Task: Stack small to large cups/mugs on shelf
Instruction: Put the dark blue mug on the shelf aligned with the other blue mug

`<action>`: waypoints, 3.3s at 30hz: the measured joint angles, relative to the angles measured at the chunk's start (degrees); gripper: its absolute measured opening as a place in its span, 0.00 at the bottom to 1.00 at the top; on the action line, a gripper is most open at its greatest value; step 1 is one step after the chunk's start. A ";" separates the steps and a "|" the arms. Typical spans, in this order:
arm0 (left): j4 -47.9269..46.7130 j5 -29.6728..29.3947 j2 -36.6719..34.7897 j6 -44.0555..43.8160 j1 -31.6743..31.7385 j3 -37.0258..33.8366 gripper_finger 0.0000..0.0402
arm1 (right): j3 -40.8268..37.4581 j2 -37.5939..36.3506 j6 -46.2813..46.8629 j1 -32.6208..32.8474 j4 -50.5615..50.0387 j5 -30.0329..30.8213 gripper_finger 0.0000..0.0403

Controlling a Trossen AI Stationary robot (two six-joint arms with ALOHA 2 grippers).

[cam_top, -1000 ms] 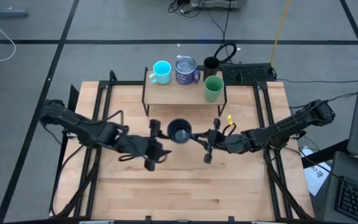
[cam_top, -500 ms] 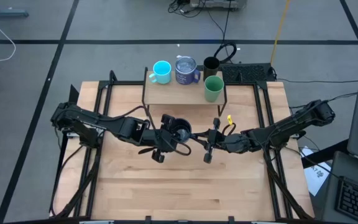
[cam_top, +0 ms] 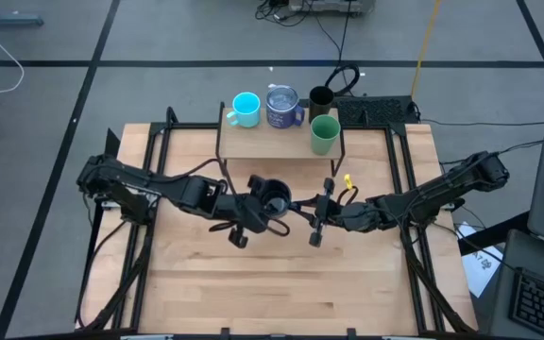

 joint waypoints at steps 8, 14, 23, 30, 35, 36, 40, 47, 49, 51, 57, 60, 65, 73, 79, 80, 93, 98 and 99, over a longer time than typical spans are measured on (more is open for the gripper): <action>1.33 5.13 -0.51 0.57 2.39 0.00 0.04 | 0.00 -2.31 -1.91 2.03 -3.22 0.81 0.31; 1.84 10.43 -0.49 0.57 3.91 0.53 0.04 | 0.00 -7.03 -1.40 5.38 -11.08 7.06 0.44; 0.02 12.93 -0.49 0.40 4.00 6.16 0.04 | 0.00 -14.33 1.76 9.64 -21.60 11.18 0.48; -3.24 13.05 -0.49 -1.15 4.64 12.28 0.04 | 0.00 -17.00 9.43 12.47 -32.18 11.18 0.47; -3.30 13.09 -0.49 -1.96 6.37 16.69 0.04 | -1.68 -17.07 12.36 15.48 -34.59 11.00 0.47; -3.13 13.09 -0.49 -1.93 6.98 17.39 0.04 | -2.56 -17.05 12.37 15.96 -33.99 10.96 0.47; -2.37 13.49 -0.52 -0.90 10.01 18.77 0.04 | -6.68 -17.03 12.38 17.46 -28.09 10.96 0.47; -1.50 17.00 0.44 1.49 15.62 18.82 0.04 | -13.34 -17.03 9.52 18.46 -13.30 10.92 0.47; -1.78 17.29 1.40 2.27 17.11 18.71 0.04 | -14.82 -17.03 7.79 18.48 -9.70 10.90 0.47; -0.78 18.14 2.35 3.32 18.55 18.71 0.04 | -16.02 -17.03 5.74 18.49 -6.83 10.88 0.47; -0.70 18.60 3.82 3.69 22.76 18.76 0.04 | -17.40 -17.03 0.72 18.49 -4.62 10.87 0.47; -1.12 18.56 4.72 3.58 24.49 18.69 0.04 | -17.40 -17.03 -0.31 18.49 -4.60 10.87 0.47; -2.94 18.81 5.56 3.11 26.30 18.71 0.04 | -17.40 -17.03 -0.66 18.49 -4.62 10.90 0.47; -5.12 18.03 7.86 1.43 28.53 18.71 0.04 | -17.40 -17.03 -0.96 18.49 -4.80 10.90 0.47; -4.71 15.63 9.74 -0.63 29.55 18.69 0.05 | -17.40 -17.03 -1.39 18.49 -4.80 10.90 0.47; -4.71 15.21 9.87 -0.69 29.55 18.69 0.05 | -17.38 -17.03 -1.39 18.49 -4.80 10.90 0.47; -7.82 9.14 11.05 -9.01 29.62 18.68 0.04 | -17.38 -17.03 -1.58 18.49 -4.81 10.94 0.47; -6.73 5.91 10.94 -12.68 29.46 18.69 0.04 | -17.38 -17.03 -1.75 18.49 -4.80 10.94 0.47; -6.65 4.74 10.94 -13.56 29.51 18.69 0.05 | -17.36 -17.03 -1.78 18.49 -4.80 10.94 0.47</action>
